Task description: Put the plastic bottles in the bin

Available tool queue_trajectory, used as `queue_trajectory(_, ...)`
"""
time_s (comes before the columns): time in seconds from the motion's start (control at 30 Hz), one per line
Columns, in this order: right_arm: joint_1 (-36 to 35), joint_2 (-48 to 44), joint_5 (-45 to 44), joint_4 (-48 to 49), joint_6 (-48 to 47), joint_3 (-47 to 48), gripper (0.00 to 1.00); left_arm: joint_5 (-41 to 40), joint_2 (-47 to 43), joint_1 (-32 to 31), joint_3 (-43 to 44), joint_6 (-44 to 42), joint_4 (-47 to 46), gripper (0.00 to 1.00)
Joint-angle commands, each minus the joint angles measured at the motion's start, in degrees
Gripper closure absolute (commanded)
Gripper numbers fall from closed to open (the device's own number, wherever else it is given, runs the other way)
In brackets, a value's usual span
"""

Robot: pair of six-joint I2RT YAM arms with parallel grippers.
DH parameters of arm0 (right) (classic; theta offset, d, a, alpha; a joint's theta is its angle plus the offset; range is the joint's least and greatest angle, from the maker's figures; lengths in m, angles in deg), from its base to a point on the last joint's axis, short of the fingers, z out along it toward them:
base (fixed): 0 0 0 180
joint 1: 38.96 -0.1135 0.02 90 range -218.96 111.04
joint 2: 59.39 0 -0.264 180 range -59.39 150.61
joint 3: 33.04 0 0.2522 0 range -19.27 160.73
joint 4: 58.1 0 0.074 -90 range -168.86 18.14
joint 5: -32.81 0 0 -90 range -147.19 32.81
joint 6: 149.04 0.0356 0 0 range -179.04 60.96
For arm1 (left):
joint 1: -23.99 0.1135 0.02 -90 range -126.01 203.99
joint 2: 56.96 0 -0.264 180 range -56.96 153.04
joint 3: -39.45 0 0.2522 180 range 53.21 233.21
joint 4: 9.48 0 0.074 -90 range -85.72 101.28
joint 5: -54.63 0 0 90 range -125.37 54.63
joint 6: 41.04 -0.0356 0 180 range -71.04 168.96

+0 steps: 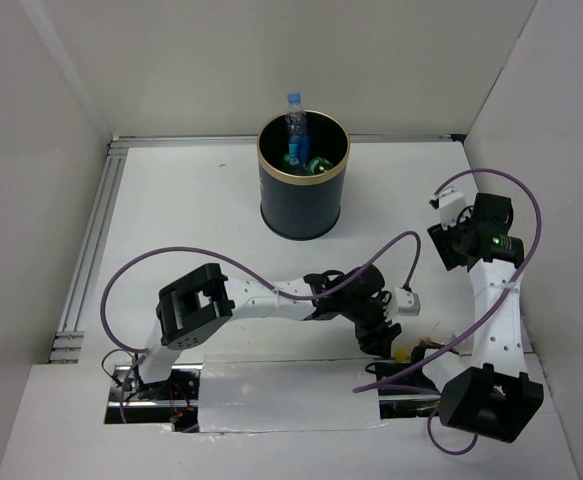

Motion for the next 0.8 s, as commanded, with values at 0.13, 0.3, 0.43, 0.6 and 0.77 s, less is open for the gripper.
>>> queue_trajectory(0.13, 0.28, -2.38, 1.23, -2.03, 0.95, -0.69, 0.39, 1.18, 3.91, -1.57, 4.03, 4.68, -8.21, 0.31)
queue_trajectory(0.3, 0.28, -2.91, 1.75, -2.03, 0.95, -1.31, 0.38, -1.28, 8.13, -2.80, 9.73, 3.99, -6.73, 0.31)
queue_trajectory(0.43, 0.28, -3.44, 1.75, -2.03, 0.95, -1.31, 0.36, -5.06, 10.59, -3.85, 10.53, 3.45, -6.80, 0.33)
queue_trajectory(0.6, 0.28, -4.49, 1.75, -1.51, 0.95, -2.37, 0.35, -5.07, 12.79, -4.37, 11.06, 4.07, -6.81, 0.40)
queue_trajectory(0.77, 0.28, -4.49, 2.28, -1.50, 0.95, -2.89, 0.35, -6.37, 15.07, -6.13, 11.59, 4.07, -6.20, 0.47)
